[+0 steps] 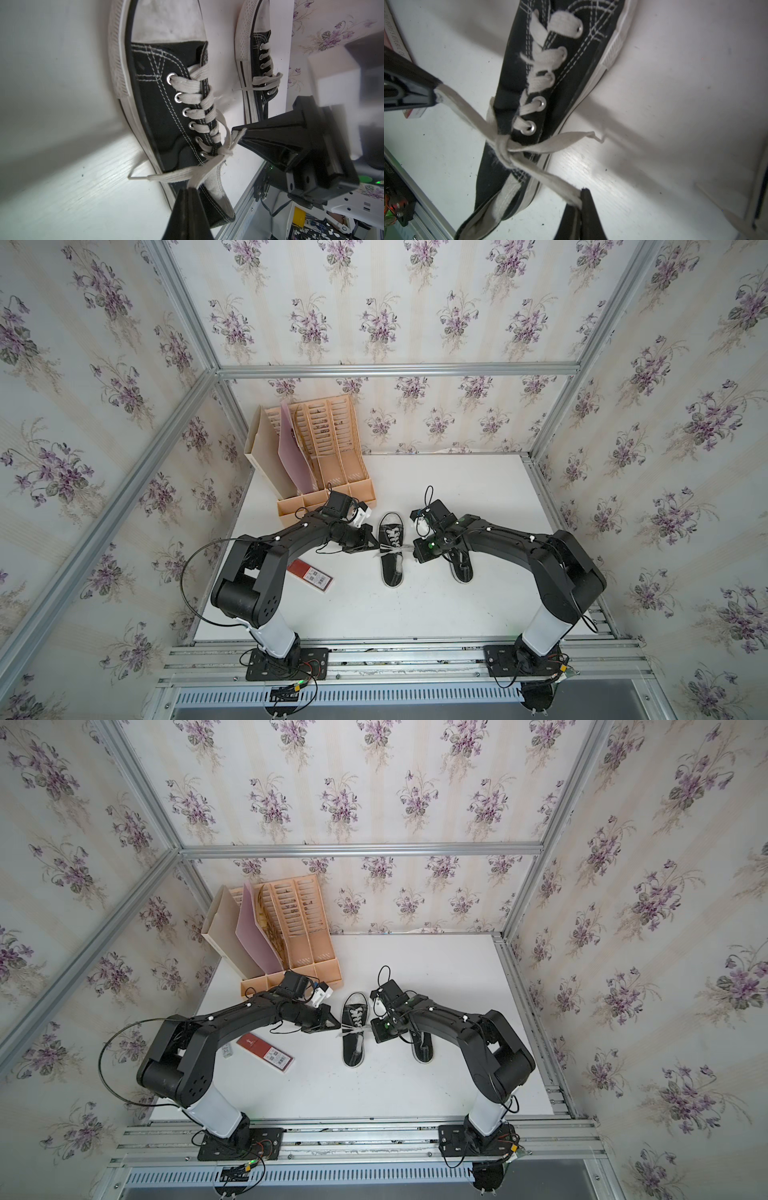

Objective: Tie the shoes
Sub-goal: Tie the shoelace on the shoe.

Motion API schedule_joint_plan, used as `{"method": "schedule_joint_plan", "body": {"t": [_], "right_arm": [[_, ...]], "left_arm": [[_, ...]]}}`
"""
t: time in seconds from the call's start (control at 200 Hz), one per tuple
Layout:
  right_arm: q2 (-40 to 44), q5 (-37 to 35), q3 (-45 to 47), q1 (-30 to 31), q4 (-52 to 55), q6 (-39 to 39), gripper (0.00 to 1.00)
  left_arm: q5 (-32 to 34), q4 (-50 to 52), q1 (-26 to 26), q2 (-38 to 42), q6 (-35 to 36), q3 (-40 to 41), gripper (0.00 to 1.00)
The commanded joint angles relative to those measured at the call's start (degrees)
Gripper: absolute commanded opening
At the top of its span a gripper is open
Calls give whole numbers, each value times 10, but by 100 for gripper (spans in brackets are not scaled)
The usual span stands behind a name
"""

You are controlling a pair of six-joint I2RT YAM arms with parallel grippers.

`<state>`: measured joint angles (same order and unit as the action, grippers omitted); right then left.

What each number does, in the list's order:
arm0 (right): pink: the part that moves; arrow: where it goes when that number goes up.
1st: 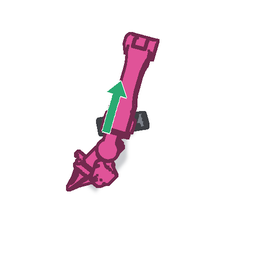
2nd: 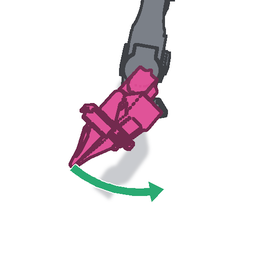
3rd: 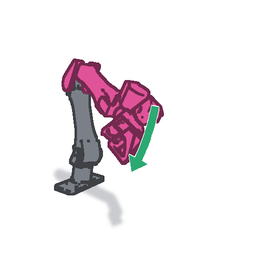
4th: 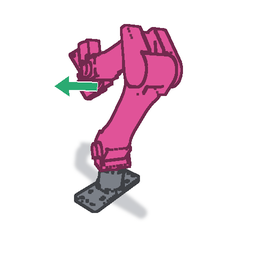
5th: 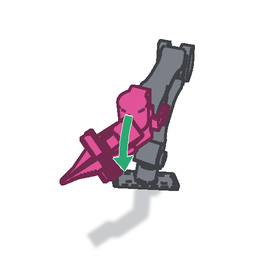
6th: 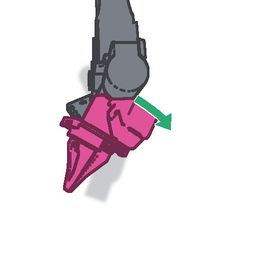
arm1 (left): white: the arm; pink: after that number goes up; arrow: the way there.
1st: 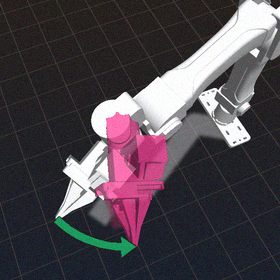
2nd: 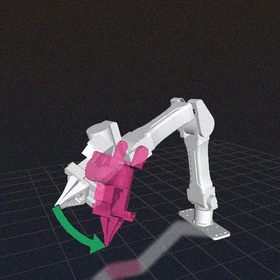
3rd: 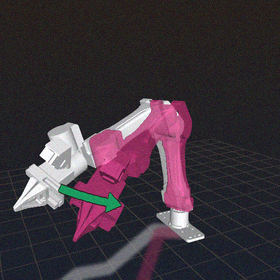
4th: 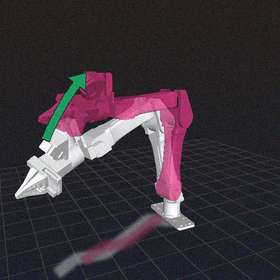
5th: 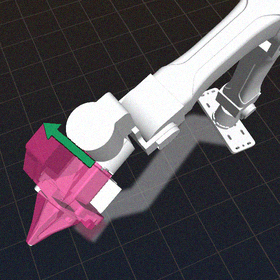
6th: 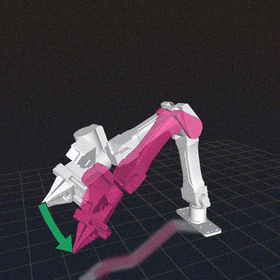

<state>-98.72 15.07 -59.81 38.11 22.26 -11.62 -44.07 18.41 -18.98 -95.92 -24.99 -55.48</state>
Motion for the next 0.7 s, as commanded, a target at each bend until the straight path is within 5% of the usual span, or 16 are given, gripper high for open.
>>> {"method": "schedule_joint_plan", "body": {"t": [0.0,0.085,0.255,0.699], "right_arm": [[2,8,0,-2,3,-2,0],[1,11,-2,-2,-1,0,0],[-3,17,-7,-1,-5,0,0],[-9,19,-14,-2,-6,-4,0]], "left_arm": [[-37,-23,2,5,9,0,18],[-59,-29,2,9,13,0,42],[-68,-24,2,-10,7,-6,59],[-97,-37,-15,-64,5,-33,59]]}}
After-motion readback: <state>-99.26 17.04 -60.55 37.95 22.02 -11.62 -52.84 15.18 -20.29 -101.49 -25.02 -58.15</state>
